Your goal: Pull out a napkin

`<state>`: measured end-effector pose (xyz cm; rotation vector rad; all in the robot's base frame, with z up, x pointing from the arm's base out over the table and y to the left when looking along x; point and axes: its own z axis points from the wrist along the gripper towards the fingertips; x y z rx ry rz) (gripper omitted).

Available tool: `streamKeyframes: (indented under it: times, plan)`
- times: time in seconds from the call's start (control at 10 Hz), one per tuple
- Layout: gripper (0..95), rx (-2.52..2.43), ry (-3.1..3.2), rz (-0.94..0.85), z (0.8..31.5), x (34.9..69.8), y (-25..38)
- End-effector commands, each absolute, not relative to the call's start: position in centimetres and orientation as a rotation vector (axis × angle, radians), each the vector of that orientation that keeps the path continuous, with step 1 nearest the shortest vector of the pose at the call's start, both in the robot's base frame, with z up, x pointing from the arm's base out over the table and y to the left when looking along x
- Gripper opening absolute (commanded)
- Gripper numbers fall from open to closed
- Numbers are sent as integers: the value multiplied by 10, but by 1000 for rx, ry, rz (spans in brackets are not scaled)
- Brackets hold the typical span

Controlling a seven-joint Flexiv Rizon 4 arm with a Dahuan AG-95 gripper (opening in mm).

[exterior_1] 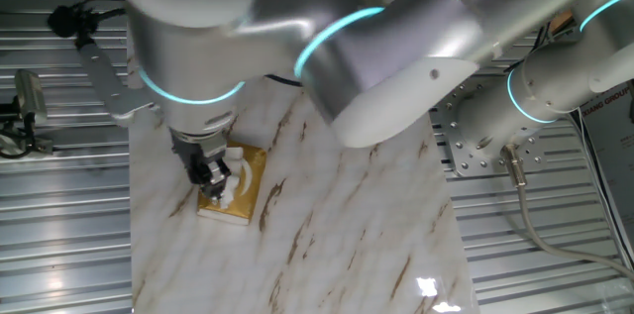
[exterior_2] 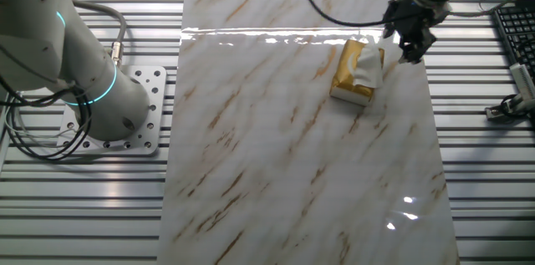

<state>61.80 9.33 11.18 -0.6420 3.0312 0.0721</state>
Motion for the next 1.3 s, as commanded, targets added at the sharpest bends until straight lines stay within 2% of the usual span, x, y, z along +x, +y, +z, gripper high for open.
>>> streamKeyframes:
  times: [0.1, 0.7, 0.8, 1.3]
  plan:
    - [570, -676, 3040, 39, 109, 617, 94]
    - [570, -679, 3011, 24, 104, 612, 107]
    - [380, -674, 3002, 18, 102, 611, 108]
    - [380, -630, 3010, 51, 101, 610, 108]
